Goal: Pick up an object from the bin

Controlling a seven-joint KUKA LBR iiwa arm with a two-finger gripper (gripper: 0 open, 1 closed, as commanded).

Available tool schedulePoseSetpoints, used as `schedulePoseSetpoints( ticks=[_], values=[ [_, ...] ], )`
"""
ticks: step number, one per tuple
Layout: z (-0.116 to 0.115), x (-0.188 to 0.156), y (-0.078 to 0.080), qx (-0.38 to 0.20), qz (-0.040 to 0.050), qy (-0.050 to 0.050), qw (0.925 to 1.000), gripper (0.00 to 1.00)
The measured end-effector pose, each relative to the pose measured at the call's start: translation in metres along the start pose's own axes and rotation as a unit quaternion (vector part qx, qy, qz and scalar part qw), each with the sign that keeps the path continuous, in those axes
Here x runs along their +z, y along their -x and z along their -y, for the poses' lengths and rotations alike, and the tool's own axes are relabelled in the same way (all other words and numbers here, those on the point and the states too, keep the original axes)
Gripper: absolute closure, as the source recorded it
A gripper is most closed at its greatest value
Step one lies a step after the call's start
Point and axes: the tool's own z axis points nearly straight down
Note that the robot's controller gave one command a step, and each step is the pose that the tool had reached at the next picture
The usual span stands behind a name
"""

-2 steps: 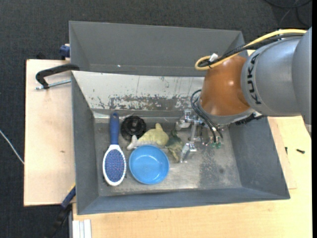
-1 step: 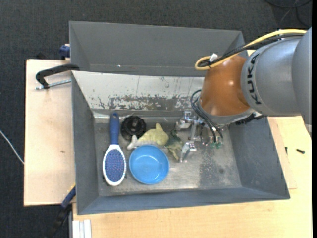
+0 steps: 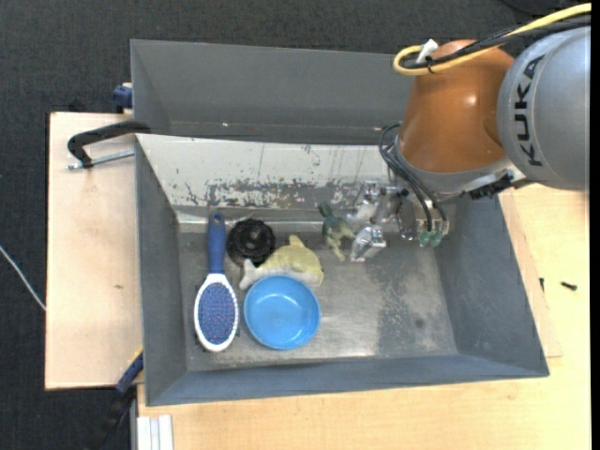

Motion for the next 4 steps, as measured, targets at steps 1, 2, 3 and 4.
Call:
schedulePoseSetpoints(
  ticks=[1, 2, 3, 4],
  values=[
    [-0.019, -0.103, 0.008, -0.048, 0.0009, 0.000, 0.9988, 1.00],
    [-0.018, -0.099, 0.006, -0.048, -0.0037, 0.000, 0.9989, 0.00],
    [-0.017, 0.050, -0.010, -0.039, -0.0100, 0.000, 0.9992, 0.00],
    [-0.042, 0.114, 0.024, -0.083, -0.0016, 0.000, 0.9965, 0.00]
  ],
)
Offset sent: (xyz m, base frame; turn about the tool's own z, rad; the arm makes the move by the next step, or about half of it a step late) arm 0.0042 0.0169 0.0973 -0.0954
